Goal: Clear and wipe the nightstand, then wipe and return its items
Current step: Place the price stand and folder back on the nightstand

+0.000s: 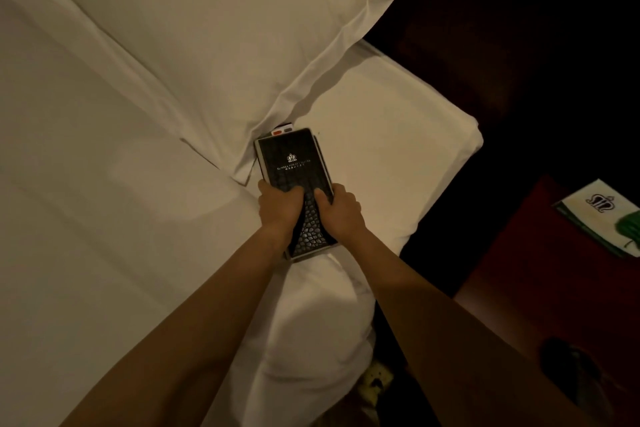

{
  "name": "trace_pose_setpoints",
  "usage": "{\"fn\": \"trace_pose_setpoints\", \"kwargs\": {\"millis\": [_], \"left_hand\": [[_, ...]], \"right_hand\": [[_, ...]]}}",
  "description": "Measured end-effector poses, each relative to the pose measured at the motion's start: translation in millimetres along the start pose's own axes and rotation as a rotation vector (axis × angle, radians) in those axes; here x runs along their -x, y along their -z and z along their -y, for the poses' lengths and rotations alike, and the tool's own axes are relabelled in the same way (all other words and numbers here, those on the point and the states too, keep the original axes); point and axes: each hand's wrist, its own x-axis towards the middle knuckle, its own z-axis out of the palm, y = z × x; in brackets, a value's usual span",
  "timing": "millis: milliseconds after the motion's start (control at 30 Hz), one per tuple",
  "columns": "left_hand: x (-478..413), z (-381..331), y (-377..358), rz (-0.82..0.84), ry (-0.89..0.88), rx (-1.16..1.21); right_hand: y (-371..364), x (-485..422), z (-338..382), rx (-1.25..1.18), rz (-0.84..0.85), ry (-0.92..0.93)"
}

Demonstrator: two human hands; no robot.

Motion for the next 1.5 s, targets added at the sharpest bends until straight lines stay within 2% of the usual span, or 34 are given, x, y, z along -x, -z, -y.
{"fn": "trace_pose_setpoints", "kwargs": {"millis": [200, 433, 733, 900, 1067, 1233, 1500], "left_hand": [[19, 7, -19, -0.043, -0.068, -0.031], [64, 8, -70, 0.025, -0.256, -0.16], [148, 14, -164, 0.222, -0.39, -0.28], [190, 30, -213, 0.416, -0.409, -0.338], [210, 46, -260, 0.5, -0.423, -0.509], [215, 56, -288, 0.555, -0.418, -0.561], [198, 52, -302, 0.494, -0.484, -0.62]], "right_hand": [[8, 19, -18, -0.151, -0.056, -0.022], [46, 51, -67, -0.332, -0.163, -0.078], [116, 101, -154, -0.412, -0.376, -0.206], [146, 130, -207, -0.509, -0.447, -0.312], [165, 143, -251, -0.582, -0.491, -0.395], [177, 138, -278, -0.604, -0.471, -0.433], [175, 119, -278, -0.554, -0.451, -0.394]]}}
